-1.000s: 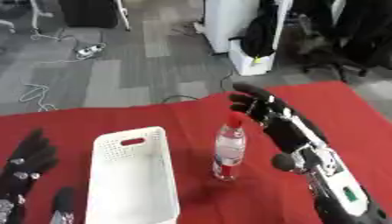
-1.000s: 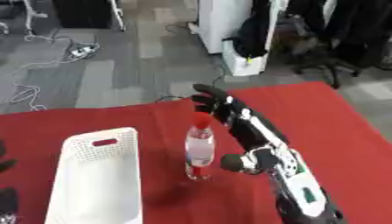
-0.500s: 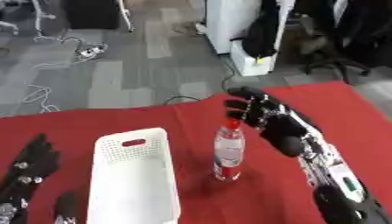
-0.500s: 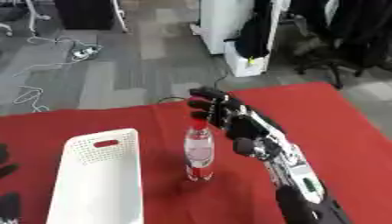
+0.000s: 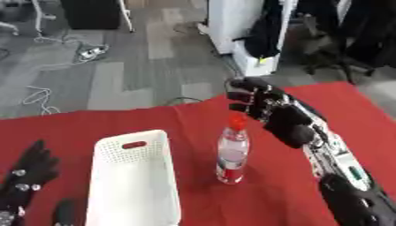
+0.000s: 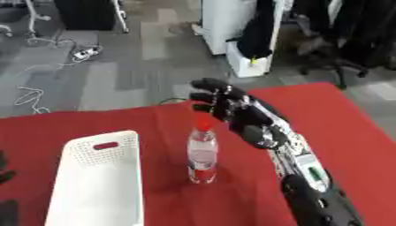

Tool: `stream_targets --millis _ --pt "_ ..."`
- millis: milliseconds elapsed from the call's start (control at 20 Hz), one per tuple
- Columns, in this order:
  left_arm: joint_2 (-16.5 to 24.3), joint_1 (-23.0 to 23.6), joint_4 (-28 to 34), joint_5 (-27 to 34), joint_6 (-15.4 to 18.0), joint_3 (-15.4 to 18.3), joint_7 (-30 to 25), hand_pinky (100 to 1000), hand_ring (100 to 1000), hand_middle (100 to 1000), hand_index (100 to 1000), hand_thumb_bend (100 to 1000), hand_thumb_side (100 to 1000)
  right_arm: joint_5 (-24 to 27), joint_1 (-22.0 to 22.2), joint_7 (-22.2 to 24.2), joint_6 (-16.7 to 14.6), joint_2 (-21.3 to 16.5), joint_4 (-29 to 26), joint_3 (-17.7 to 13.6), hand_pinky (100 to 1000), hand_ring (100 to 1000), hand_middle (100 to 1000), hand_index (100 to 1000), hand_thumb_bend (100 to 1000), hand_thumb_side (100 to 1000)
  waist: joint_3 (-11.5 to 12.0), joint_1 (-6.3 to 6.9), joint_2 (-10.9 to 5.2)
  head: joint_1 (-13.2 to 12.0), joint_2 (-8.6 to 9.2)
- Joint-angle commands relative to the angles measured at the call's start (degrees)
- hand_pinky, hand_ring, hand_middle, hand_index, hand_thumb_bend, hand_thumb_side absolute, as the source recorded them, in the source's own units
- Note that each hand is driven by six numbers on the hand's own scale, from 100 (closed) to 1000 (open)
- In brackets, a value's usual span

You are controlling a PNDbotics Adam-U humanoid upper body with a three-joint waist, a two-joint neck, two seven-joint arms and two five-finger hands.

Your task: Pick up objects on the table and place them in the box.

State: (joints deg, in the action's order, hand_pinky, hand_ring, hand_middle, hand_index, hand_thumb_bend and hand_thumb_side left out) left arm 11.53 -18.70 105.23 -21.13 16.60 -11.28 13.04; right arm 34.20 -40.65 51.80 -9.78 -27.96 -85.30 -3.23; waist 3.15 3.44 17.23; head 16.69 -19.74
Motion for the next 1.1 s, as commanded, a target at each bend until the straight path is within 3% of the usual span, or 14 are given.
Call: stream_targets --millis 50,450,700,1100 --pt "-0.04 -0.1 0.85 0.5 0.05 -0.18 -0.34 834 1000 1000 895 100 593 0.28 -1.91 0.17 -0.67 -1.77 -0.34 0.13 982 978 1000 1000 732 451 0.12 -0.22 -0.89 0.84 0.95" --pt "-0.11 -0.18 0.82 0.49 0.1 -0.28 -0.54 835 1000 1000 894 100 591 -1.15 -2.9 0.17 -1.58 -2.07 -0.01 0.96 984 978 1000 1000 742 462 0.36 -0.3 -0.83 0.85 1.28" --pt "-0.2 -0.3 1.04 0.61 0.18 -0.51 -0.94 836 1000 1000 894 100 589 -1.1 -4.07 0.17 -1.79 -3.33 0.29 2.56 995 980 1000 1000 759 419 1.0 -0.1 -0.47 1.12 1.72" --pt "-0.48 -0.36 1.45 0.82 0.3 -0.92 -1.9 837 1000 1000 891 100 587 2.35 -5.94 0.17 0.69 -5.11 0.79 5.47 1000 979 1000 1000 729 354 1.78 0.35 0.43 1.73 2.34"
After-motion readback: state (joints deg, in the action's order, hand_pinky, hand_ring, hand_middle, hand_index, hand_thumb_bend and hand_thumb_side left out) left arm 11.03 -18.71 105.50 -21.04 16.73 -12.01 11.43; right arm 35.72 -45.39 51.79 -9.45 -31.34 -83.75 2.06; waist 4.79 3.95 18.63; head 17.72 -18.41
